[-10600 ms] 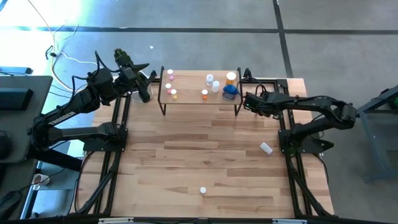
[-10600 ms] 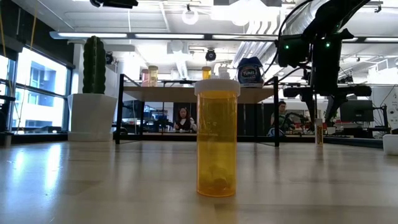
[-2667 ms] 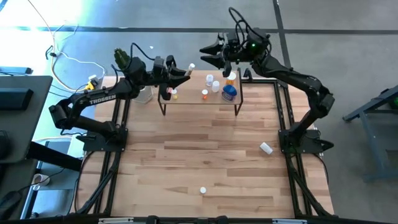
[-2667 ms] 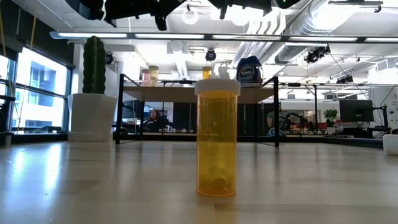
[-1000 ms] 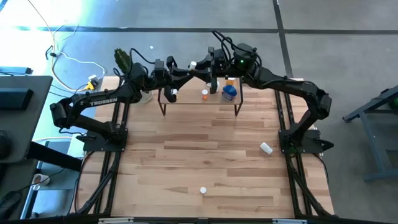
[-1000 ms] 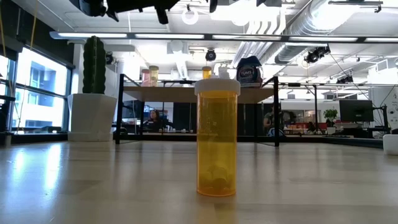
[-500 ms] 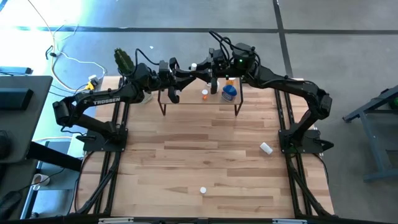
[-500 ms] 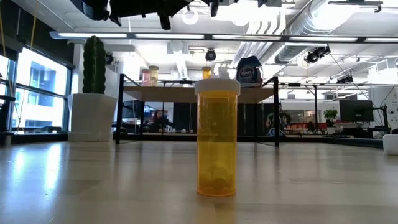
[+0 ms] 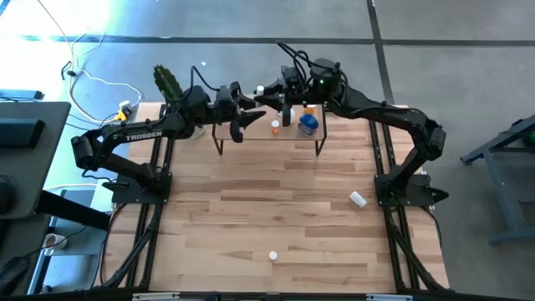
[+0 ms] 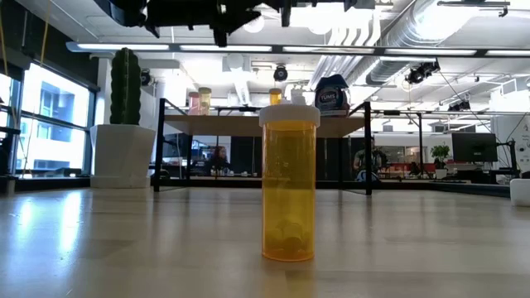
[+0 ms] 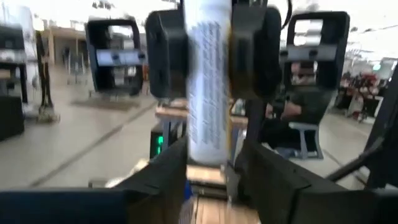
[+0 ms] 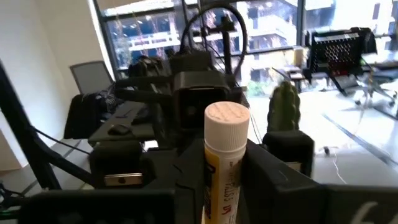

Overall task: Pick and place medicine bottles onto shelf by color
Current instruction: Put the top white pill bottle on the shelf

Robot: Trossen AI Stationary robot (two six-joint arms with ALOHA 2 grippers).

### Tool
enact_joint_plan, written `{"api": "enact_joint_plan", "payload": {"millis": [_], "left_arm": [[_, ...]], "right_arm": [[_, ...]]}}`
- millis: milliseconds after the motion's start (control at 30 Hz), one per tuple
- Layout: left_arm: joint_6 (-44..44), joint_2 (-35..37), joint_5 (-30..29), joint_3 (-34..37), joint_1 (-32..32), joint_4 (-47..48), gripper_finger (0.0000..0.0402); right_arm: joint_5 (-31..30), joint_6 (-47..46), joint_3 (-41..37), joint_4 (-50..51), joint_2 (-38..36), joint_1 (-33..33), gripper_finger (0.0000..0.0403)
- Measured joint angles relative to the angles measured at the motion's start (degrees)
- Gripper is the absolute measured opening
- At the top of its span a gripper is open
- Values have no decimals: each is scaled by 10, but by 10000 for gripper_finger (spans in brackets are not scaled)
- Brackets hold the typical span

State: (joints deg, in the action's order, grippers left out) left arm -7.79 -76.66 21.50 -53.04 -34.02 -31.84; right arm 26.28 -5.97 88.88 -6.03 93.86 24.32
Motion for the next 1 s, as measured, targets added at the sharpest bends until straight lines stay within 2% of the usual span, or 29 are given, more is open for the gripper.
{"api": "enact_joint_plan", "payload": {"millis": [167, 267, 467, 633, 767, 1000], "left_arm": [[-1, 3, -8, 0, -1, 76, 195], [0, 13, -12, 0, -5, 118, 211], [8, 50, -31, 0, -19, 176, 206], [54, 92, -33, -1, -40, 194, 193], [77, 112, -33, -47, -57, 293, 186], [134, 107, -40, -180, -64, 514, 186]], "right_arm": [[-12, 0, 0, 34, 0, 15, 62], [-12, 0, 0, 59, 0, 24, 62], [-12, 6, 0, 85, 0, 28, 62], [-12, 15, 0, 103, 0, 22, 62], [-12, 15, 0, 123, 0, 13, 62], [-23, 20, 0, 146, 0, -13, 62]]}}
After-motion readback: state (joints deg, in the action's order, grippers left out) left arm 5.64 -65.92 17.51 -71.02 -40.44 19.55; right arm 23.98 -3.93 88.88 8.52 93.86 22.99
